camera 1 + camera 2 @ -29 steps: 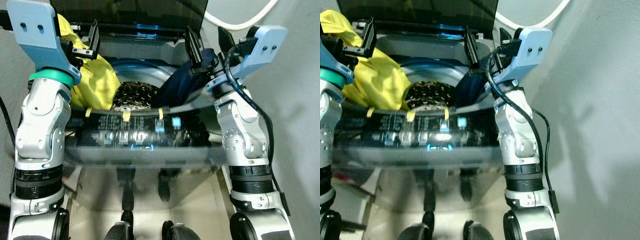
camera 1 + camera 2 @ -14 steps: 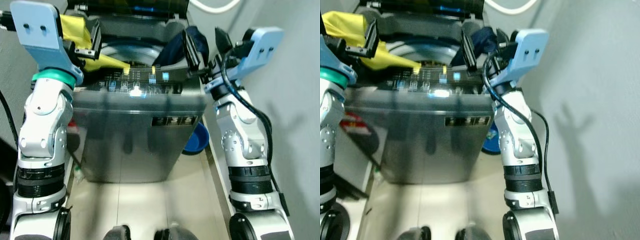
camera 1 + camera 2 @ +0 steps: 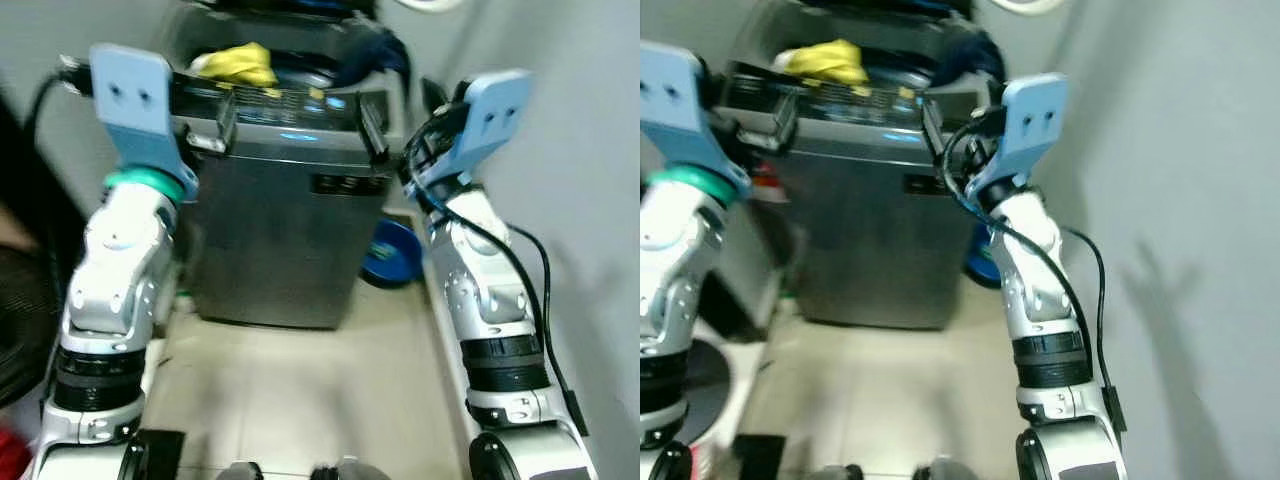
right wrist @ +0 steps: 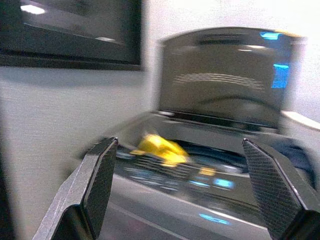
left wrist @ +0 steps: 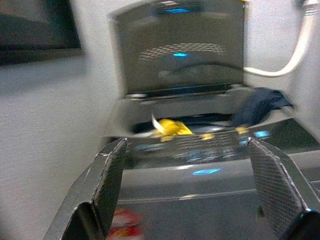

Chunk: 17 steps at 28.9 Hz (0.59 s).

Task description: Clothes washing

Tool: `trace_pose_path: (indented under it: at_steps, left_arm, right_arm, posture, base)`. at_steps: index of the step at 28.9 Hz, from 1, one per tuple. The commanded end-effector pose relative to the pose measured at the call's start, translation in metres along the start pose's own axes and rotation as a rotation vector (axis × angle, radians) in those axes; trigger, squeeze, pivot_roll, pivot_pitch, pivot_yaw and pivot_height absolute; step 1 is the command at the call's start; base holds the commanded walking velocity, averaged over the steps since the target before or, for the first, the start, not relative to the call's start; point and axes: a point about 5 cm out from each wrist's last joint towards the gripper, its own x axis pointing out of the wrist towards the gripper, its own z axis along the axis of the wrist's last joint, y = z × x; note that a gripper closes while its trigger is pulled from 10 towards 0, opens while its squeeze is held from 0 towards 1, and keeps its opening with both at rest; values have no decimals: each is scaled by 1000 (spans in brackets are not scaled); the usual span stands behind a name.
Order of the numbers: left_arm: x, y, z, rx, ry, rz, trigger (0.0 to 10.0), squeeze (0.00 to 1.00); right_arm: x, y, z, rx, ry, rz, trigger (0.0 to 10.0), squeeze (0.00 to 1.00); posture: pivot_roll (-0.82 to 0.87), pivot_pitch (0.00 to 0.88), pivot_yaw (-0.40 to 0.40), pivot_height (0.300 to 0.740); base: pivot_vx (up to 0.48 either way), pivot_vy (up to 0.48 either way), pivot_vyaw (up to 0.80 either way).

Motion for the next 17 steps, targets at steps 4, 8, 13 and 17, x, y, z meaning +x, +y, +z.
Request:
trace_pose_path:
  at_steps: [4,8,13,17]
  left_arm:
    - [-3,-6,-4,-4,19,-22,10000,0]
    - [-1,-13,-5,-2,23,-44,10000,0]
    - [-2,-15,-5,3,23,-53,10000,0]
    - [-2,-15,-5,2,25,-52,10000,0]
  right_arm:
    - [-6,-5,-8,-14,30,-26,10000,0]
    - [-6,-7,-12,-21,40,-32,10000,0]
    - [-7,-7,-13,-20,42,-29,10000,0]
    - [-7,-5,-14,-18,42,-22,10000,0]
  posture:
    - [49,38,-8,740]
    - [47,40,-3,740]
    - [50,37,-3,740]
    - [50,44,-4,740]
  base:
    - [0,0,794]
    - [0,0,794]
    - [0,0,794]
    - [0,0,794]
